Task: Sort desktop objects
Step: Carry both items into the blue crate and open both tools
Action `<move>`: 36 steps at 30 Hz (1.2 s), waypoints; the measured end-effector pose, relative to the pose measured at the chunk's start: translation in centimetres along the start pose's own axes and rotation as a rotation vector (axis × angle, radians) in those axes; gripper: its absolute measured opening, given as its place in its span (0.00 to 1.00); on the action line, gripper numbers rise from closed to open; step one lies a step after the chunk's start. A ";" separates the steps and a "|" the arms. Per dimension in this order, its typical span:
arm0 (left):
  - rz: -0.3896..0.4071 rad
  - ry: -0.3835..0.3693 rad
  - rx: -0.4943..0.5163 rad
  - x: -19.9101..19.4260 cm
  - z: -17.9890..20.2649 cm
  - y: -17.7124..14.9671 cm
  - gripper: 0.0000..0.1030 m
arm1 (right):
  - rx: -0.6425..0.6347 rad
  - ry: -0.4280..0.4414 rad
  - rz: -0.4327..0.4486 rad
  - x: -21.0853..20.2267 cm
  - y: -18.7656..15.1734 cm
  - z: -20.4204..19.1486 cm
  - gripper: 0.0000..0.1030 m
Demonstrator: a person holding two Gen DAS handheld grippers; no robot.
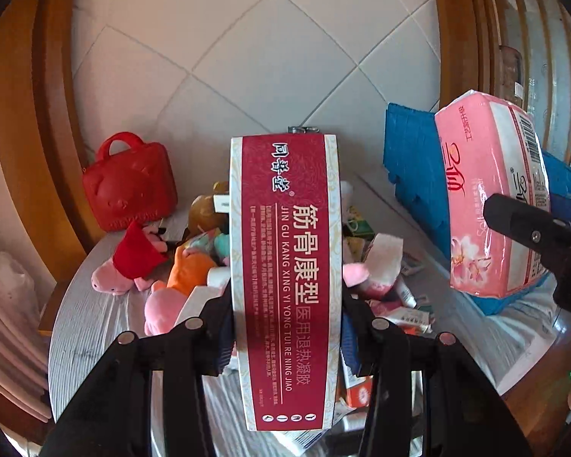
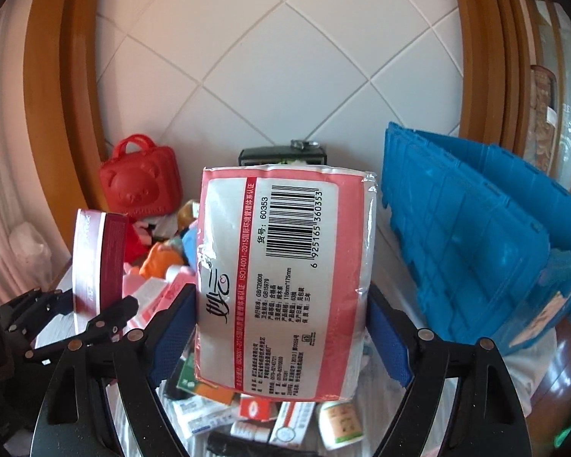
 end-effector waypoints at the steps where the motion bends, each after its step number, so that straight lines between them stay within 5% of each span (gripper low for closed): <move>1: 0.011 0.004 -0.005 0.0 1.0 1.0 0.43 | -0.007 0.006 0.022 -0.5 1.0 1.1 0.82; 9: 0.142 0.025 0.002 -1.0 11.8 12.0 0.43 | -0.017 0.019 0.192 -3.7 9.6 12.5 0.82; 14: 0.215 -0.015 0.026 -1.2 20.2 19.2 0.43 | -0.011 -0.057 0.279 -5.1 14.2 21.7 0.82; 18: 0.187 -0.084 0.047 0.9 26.8 23.2 0.43 | 0.016 -0.146 0.278 -4.6 16.4 29.2 0.82; 28: -0.073 -0.166 0.161 8.3 40.1 23.2 0.42 | 0.107 -0.293 0.102 -0.5 15.5 42.1 0.82; 36: -0.087 -0.151 0.169 9.2 41.9 23.1 0.43 | 0.085 -0.309 0.042 0.9 14.0 44.0 0.83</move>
Point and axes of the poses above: each gripper's, at about its wrist camera, not at the fingertips, and x roughly the way its jaws point, z to its right, y to its top, the point moved 3 cm from there along x, roughly the way its jaws point, and after that the axes turned 12 degrees about x, right-handed, at the moved point
